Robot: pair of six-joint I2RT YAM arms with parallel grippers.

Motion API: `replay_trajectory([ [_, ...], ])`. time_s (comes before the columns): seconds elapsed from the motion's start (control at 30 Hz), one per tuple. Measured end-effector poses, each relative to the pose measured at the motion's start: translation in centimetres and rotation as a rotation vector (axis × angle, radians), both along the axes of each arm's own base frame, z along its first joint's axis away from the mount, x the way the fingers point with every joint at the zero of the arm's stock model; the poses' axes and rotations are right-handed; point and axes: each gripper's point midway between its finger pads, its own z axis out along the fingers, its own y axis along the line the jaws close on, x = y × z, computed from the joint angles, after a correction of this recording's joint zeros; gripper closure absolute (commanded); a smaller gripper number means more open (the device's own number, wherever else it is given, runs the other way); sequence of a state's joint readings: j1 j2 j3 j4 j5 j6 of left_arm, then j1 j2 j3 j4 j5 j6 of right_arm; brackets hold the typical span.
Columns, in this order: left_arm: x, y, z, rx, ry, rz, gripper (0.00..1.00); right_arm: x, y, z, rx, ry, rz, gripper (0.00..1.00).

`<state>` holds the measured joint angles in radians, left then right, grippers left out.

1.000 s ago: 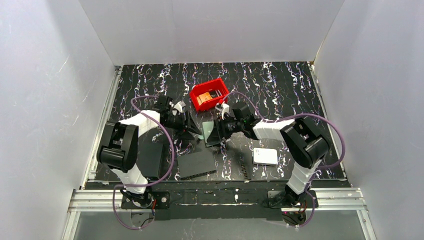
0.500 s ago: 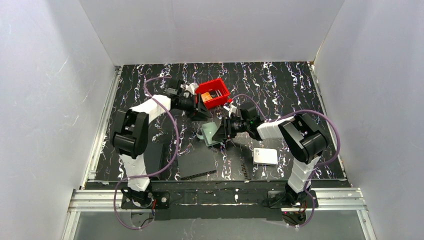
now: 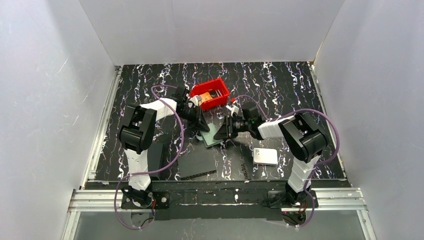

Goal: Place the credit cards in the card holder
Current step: Close the card holder at the center of the board.

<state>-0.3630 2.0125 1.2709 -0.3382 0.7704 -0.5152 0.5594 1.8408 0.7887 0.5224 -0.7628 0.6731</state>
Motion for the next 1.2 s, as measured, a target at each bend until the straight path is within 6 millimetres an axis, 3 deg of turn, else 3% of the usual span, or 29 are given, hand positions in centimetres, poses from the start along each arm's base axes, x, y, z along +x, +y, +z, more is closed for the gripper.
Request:
replay_trajectory([
  [0.13,-0.6,0.9,-0.2,0.020,-0.012,-0.006,0.89,0.7,-0.5,0.0,-0.008,0.030,-0.036,0.67],
  [0.43,-1.1,1.2,-0.4,0.000,-0.015,-0.009,0.89,1.7,1.3,1.6,0.050,0.029,-0.037,0.85],
  [0.53,-1.1,1.3,-0.3,-0.004,-0.016,-0.007,0.82,1.6,2.0,0.8,0.057,0.037,-0.033,0.91],
  [0.63,-1.0,1.2,0.0,-0.006,-0.013,-0.005,0.68,1.1,2.2,-1.4,0.046,0.078,-0.039,0.97],
  [0.77,-1.0,1.4,0.9,0.002,-0.015,-0.003,0.60,1.1,2.3,-1.4,0.064,0.067,-0.040,0.97],
  [1.03,0.3,2.7,3.3,-0.039,-0.037,0.040,0.74,1.5,2.3,-1.3,-0.024,-0.040,0.000,0.96],
  [1.2,0.5,2.3,2.1,-0.079,-0.002,0.032,0.82,1.7,2.5,-1.2,-0.072,-0.090,0.048,0.96],
])
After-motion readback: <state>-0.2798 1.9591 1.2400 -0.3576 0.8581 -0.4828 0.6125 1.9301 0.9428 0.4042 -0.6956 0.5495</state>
